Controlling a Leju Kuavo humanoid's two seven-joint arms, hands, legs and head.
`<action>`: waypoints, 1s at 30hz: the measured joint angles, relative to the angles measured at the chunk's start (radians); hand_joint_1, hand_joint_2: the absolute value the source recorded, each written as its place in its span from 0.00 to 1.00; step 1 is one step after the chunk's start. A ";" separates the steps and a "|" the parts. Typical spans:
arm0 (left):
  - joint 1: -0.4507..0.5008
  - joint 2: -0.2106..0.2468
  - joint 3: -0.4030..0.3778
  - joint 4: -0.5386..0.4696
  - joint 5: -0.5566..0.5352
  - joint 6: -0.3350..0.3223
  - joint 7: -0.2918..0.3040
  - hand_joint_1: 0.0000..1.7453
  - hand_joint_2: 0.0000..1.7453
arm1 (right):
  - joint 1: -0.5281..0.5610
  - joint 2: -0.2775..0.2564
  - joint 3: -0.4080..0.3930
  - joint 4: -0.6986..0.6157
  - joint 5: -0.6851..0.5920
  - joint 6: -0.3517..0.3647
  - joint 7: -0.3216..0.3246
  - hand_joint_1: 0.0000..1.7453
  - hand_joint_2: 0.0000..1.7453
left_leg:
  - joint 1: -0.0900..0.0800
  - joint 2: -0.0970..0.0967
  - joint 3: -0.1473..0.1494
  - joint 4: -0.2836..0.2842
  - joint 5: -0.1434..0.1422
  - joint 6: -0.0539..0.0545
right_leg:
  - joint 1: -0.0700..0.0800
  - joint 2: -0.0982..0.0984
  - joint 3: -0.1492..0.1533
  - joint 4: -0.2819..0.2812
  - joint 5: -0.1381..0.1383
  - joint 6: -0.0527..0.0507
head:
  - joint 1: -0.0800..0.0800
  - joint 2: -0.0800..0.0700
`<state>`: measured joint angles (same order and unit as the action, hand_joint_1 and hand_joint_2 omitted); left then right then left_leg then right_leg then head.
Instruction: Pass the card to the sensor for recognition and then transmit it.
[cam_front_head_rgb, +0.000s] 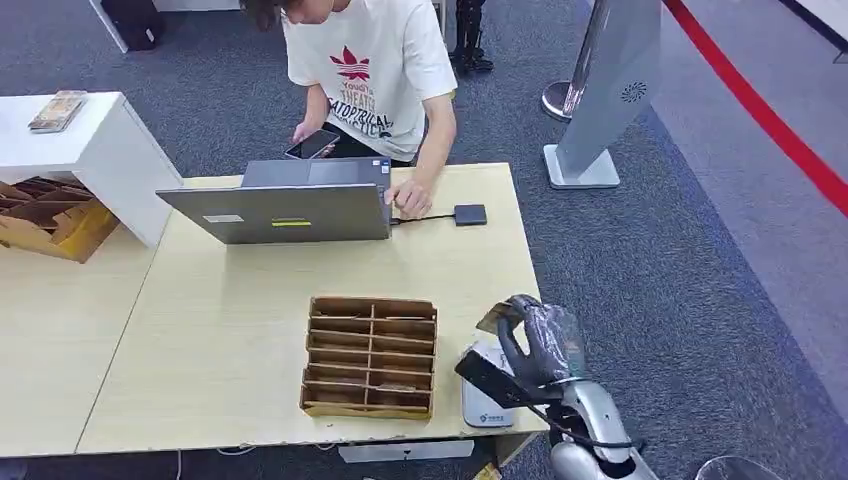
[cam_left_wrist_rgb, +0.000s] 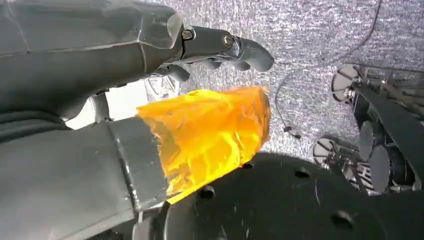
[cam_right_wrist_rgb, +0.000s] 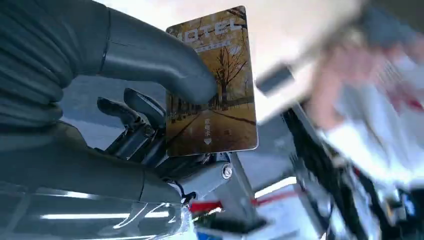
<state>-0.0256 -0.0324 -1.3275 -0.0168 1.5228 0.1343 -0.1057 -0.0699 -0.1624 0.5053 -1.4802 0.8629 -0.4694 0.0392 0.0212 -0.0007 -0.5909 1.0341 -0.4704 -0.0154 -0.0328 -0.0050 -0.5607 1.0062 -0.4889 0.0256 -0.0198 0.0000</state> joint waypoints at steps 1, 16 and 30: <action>-0.001 -0.003 -0.001 0.000 0.000 0.003 -0.003 0.00 0.00 | 0.022 0.024 -0.028 -0.033 -0.002 -0.046 -0.031 1.00 1.00 | 0.000 0.000 0.000 0.000 0.000 0.000 | 0.000 0.000 0.000 0.000 0.000 0.000 | 0.000 0.000; -0.013 -0.024 -0.026 0.000 -0.002 0.021 -0.017 0.00 0.00 | 0.178 0.175 -0.215 -0.270 -0.038 -0.222 -0.207 1.00 1.00 | 0.000 0.001 -0.001 0.000 -0.002 0.000 | 0.000 0.000 -0.001 0.000 -0.001 0.000 | 0.000 0.000; -0.015 -0.025 -0.037 0.000 -0.002 0.020 -0.020 0.00 0.00 | 0.158 0.203 -0.218 -0.277 -0.068 -0.221 -0.256 1.00 1.00 | 0.000 0.001 -0.002 0.000 -0.002 0.000 | 0.000 0.000 -0.001 0.000 -0.001 0.000 | 0.000 0.000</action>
<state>-0.0405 -0.0576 -1.3645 -0.0168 1.5213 0.1545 -0.1259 0.0876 0.0408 0.2876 -1.7575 0.7954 -0.6909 -0.2167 0.0211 -0.0001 -0.5927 1.0340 -0.4720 -0.0151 -0.0330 -0.0047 -0.5617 1.0061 -0.4898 0.0258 -0.0195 0.0000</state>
